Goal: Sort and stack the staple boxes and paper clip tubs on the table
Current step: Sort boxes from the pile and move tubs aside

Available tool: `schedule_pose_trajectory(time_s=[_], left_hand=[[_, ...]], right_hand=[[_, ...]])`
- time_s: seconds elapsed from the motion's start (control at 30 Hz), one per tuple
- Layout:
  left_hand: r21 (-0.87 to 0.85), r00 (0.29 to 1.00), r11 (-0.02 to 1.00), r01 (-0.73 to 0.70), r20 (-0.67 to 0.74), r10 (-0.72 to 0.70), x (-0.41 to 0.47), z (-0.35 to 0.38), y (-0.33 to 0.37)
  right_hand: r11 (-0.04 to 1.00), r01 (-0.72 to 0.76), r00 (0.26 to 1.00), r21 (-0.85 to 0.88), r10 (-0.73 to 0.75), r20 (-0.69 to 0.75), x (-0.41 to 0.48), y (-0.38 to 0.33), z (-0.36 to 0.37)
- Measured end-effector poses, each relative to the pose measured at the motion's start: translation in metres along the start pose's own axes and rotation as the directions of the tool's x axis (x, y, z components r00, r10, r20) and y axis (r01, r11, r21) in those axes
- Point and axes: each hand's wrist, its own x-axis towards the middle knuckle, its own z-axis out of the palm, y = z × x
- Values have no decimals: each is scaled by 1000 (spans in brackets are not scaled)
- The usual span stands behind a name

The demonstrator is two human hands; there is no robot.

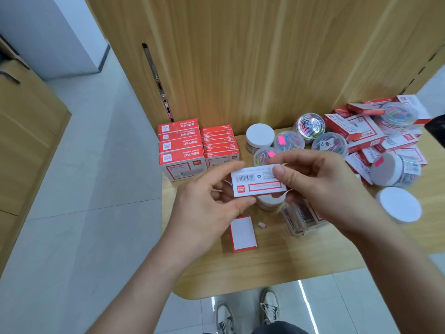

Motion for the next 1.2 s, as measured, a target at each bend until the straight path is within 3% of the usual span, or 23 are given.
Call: schedule_pose_trajectory(time_s=[0.1,0.27,0.47,0.6,0.7,0.77,0.9,1.0,1.07,1.2], left_hand=[[22,999,1000,-14,52,13,6,-8,2],[47,995,998,45,88,-49,17,-11,3],[74,992,991,116,41,-119,37,-16,-7],[292,996,955,59,-78,-38,44,-24,-15],[495,935,869,4,-309,172,40,-39,-20],[510,904,860,23,-378,200,35,-45,-29],[588,905,809,-2,-344,252,28,-42,-41],[622,883,781,-50,-339,326,26,-37,-42],[614,884,789,-5,-366,290,28,-35,-45],[474,924,866,157,-380,40,35,-39,-59]], right_hand=[[970,100,990,-221,-75,120,5,-4,-3],[799,266,964,-540,-207,169,29,-6,-2],[696,272,955,-665,-109,277,63,-14,4],[638,268,957,-722,-90,276,85,-12,9],[581,217,971,-784,-45,235,99,-5,17],[572,198,974,-796,-26,223,105,-1,23],[520,216,974,-826,-61,217,110,0,32],[410,267,964,-872,-115,241,111,4,38],[331,292,954,-897,-163,251,112,10,41],[199,356,915,-913,-272,297,115,19,42]])
